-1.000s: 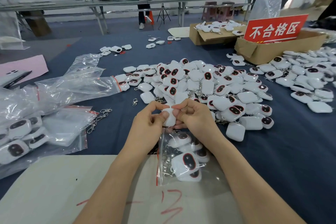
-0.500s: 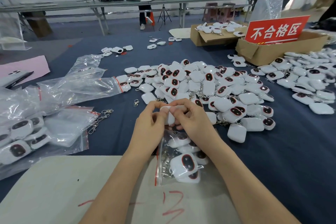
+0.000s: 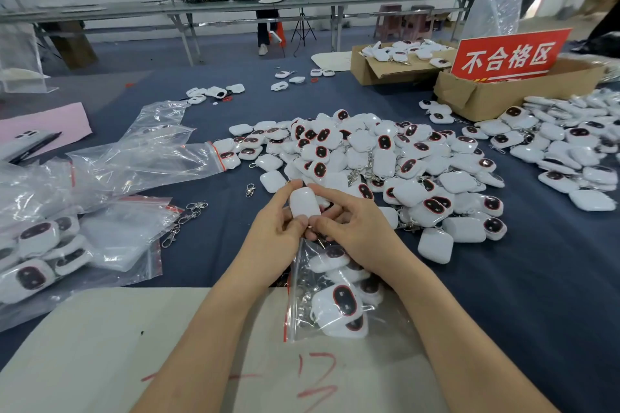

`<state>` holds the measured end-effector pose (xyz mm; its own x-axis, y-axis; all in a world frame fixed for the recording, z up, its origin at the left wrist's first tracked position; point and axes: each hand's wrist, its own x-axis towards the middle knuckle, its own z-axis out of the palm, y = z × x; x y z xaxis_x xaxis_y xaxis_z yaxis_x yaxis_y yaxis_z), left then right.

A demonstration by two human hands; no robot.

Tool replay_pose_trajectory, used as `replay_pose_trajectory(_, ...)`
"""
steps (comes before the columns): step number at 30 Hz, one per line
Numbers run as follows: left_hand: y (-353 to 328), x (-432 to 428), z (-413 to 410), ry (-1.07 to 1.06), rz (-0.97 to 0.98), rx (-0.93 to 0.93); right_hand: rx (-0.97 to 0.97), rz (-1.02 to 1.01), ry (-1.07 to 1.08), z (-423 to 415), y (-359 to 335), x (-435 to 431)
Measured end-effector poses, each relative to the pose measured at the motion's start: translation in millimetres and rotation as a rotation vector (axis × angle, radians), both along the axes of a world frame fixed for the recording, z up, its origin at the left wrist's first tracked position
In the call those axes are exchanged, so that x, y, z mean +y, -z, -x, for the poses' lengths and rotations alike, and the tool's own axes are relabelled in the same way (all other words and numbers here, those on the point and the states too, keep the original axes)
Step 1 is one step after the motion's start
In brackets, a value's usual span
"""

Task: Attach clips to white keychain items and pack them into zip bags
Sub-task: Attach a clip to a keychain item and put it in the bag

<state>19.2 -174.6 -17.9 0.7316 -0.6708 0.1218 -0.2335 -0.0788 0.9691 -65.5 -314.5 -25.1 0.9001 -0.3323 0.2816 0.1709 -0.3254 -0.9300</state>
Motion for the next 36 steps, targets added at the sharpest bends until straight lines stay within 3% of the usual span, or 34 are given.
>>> replay_pose_trajectory(5,0,0,2,-0.036,0.022,-0.004,0.022,-0.014,0.034,-4,4,-1)
replay_pose_trajectory(12,-8,6,3,-0.248,0.235,0.165,0.085,-0.056,0.037,-3,-1,-3)
replay_pose_trajectory(17,-7,44,-1,-0.239,0.047,-0.191,0.220,0.173,-0.162,9,-27,-1)
replay_pose_trajectory(23,-7,75,1,-0.199,-0.010,-0.274,0.296,0.469,-0.278,0,-26,15)
replay_pose_trajectory(31,-11,78,9,-0.101,-0.026,-0.284,0.262,0.324,-0.235,-3,-19,10)
replay_pose_trajectory(36,-11,79,17,0.058,-0.043,-0.145,0.219,0.222,-0.214,-2,-21,8)
